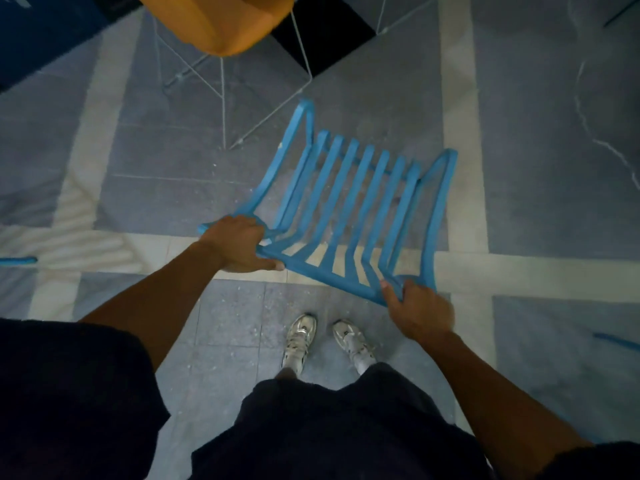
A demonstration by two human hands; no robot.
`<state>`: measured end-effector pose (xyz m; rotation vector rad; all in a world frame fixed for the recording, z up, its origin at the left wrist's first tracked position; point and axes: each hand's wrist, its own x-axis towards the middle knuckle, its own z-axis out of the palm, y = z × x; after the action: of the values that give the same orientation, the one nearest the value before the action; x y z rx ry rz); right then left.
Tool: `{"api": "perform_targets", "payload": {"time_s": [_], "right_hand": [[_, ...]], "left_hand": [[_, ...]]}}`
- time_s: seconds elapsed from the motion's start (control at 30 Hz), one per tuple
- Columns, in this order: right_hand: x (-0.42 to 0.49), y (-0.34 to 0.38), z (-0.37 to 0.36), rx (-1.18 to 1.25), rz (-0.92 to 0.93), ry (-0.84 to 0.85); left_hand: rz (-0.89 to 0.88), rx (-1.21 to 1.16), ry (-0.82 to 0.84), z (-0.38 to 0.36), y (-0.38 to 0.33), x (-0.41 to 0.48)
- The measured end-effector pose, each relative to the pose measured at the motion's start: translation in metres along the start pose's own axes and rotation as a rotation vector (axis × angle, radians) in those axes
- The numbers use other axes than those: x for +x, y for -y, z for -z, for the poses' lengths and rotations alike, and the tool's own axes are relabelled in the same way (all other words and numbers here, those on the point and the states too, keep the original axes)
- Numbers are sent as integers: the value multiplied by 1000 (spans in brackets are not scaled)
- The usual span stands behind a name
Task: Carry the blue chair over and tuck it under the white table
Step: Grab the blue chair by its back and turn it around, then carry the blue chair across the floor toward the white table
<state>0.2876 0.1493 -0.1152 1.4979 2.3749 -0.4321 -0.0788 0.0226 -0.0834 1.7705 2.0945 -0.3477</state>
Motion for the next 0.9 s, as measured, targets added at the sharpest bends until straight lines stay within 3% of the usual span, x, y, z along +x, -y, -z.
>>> {"api": "perform_targets", "payload": {"time_s": [0.23,0.33,0.5,0.9], "right_hand": [[-2,4,-6,-1,-112,-56],[-2,4,-7,35,-137,-56],[2,0,-10,62,-152,-89],[33,-20,-5,64,-164,-96]], "left_hand": [[44,-136,-196,-19,32,-1],[83,-50,-297,-24,25,2],[79,-38,-246,-30,32,7],[36,-111,-297,-14,24,48]]}}
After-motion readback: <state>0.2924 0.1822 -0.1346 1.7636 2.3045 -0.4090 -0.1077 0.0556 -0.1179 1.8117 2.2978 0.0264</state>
